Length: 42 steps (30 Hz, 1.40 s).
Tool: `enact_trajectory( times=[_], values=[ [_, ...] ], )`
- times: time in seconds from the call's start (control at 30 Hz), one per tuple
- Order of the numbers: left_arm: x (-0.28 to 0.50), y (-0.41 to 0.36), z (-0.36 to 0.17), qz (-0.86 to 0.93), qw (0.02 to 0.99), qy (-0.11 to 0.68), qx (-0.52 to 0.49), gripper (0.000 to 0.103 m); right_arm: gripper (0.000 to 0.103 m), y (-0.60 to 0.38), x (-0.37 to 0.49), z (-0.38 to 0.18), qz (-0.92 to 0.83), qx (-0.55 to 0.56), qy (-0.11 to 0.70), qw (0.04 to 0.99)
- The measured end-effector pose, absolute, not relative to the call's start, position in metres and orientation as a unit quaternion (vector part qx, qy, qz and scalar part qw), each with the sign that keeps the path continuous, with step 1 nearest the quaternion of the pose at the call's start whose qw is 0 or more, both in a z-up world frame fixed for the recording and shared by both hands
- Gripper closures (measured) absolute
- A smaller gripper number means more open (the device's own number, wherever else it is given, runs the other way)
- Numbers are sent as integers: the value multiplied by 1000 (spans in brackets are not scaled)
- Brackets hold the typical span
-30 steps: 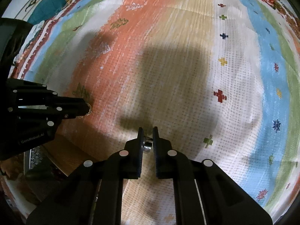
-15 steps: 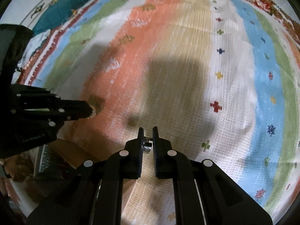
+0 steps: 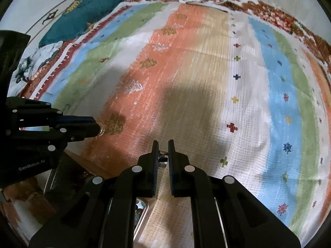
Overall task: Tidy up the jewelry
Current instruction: 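Carry the gold charm with the left tool over the tin while the right tool carries the silver charm, then open both tools over the tin to drop both charms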
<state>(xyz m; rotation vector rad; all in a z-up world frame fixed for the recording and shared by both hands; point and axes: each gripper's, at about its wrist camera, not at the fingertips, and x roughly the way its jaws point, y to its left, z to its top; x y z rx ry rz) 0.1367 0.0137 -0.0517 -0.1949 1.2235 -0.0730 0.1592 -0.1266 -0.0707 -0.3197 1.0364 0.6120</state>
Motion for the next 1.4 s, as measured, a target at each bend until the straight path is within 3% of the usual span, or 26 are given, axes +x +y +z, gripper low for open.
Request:
enact_trajectory(
  times=[0.57,1.33,1.4],
  values=[
    [99,9,-26,-36,855,510,-81,94,93,-130,118,-43,325,-145,400,845],
    [45,-6,-20,-56,868,487,-75,94,93,-139,69,-42,354,-138,380,843],
    [45,-6,-21,-51,869,487,-73,86,93,-139,67,-41,352,-140,376,846]
  ],
)
